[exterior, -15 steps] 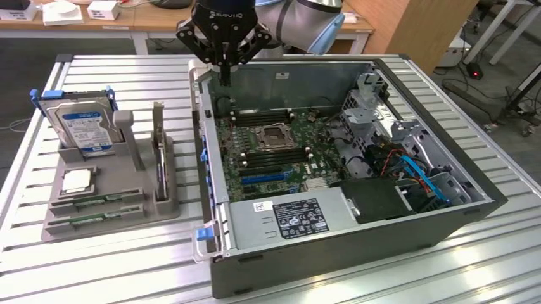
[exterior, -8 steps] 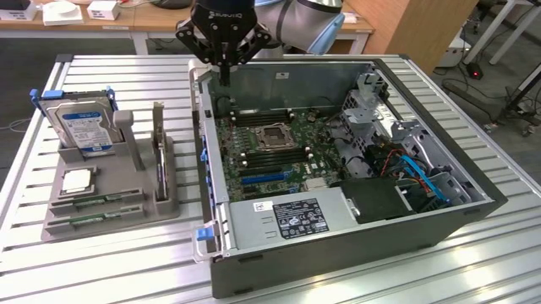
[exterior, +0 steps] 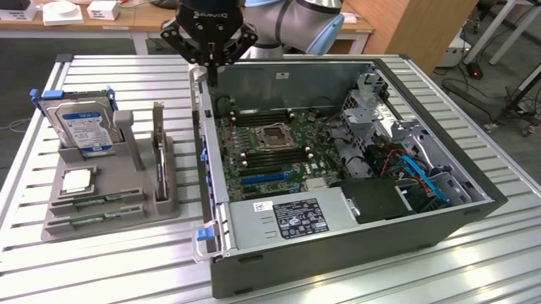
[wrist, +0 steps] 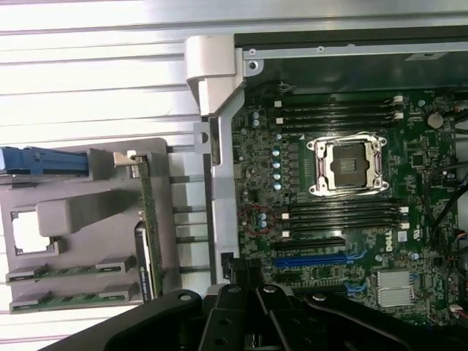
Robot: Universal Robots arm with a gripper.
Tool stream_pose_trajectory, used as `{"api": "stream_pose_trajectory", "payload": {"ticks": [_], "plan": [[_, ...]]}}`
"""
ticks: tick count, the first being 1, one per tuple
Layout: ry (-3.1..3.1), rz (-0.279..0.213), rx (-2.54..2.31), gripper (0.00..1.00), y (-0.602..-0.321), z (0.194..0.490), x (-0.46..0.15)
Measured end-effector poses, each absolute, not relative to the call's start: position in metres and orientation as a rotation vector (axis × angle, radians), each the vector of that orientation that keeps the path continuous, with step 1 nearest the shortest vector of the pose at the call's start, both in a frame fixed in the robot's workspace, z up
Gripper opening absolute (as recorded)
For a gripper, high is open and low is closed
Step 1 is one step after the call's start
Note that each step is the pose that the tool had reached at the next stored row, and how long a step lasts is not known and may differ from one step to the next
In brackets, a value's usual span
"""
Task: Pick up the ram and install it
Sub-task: 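Reach for the ram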
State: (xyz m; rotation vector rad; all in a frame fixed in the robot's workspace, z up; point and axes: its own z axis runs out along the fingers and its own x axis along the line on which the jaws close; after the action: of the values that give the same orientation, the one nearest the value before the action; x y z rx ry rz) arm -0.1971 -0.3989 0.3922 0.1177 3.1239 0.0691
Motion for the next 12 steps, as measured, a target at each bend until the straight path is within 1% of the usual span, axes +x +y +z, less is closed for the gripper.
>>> {"api": "stream_pose_trajectory", "payload": {"ticks": [12], "plan": [[3.124, 0.069, 0.118, 0.09, -0.399, 0.391, -0.226]]}}
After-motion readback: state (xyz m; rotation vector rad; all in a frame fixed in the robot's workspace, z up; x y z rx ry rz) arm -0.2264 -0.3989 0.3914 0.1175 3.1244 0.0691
